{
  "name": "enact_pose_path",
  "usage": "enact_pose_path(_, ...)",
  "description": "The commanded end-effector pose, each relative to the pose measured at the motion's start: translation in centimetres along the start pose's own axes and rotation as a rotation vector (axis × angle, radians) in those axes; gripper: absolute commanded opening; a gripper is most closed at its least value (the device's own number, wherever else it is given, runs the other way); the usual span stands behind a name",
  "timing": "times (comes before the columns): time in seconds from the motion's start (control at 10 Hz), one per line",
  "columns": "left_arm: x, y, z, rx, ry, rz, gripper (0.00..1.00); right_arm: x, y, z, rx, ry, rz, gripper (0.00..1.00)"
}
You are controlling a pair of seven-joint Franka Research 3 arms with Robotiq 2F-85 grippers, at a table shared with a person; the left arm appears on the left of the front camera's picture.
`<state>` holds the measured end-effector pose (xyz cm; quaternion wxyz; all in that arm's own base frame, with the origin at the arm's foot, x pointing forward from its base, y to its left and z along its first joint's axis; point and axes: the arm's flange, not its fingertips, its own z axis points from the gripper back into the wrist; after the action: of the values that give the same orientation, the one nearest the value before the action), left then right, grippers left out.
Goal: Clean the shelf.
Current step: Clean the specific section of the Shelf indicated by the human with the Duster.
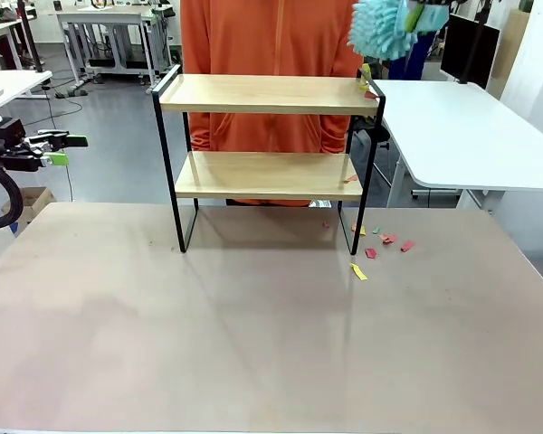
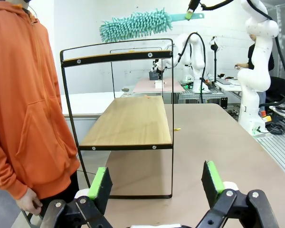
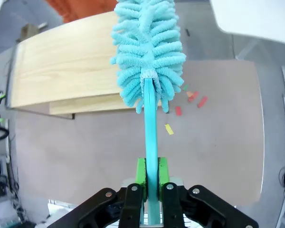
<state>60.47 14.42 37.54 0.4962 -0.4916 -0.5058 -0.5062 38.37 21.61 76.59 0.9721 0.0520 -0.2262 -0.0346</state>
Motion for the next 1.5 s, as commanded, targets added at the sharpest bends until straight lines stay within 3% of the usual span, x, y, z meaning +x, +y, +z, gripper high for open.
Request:
enact_pose_path(0.0,0.3,-0.1,-0.1,0.002,0.003,-0.016,1.0,-1.7,-1.8,-0.4,0.151,0.047,0.205,0.13)
enact_pose_path(0.4,0.3,-0.1,-0.1,0.002,0.003,-0.016,1.0,-7.9,-3.7,0.0,0.342,0.131,0.613,0.13)
enact_pose_path(0.7,0.3,-0.1,-0.1,0.002,0.003,-0.016,1.0,-12.4,-6.3,-2.3,0.359,0.189,0.793,0.13)
enact_pose_path(1.2,0.3,-0.1,-0.1,0.002,0.003,-0.016,1.0,-16.9,-11.2,-12.9,0.286,0.293,0.891,0.13)
enact_pose_path(1.4,0.3,-0.1,-0.1,0.002,0.003,-0.016,1.0,-17.6,-12.8,-14.4,0.267,0.338,0.916,0.13)
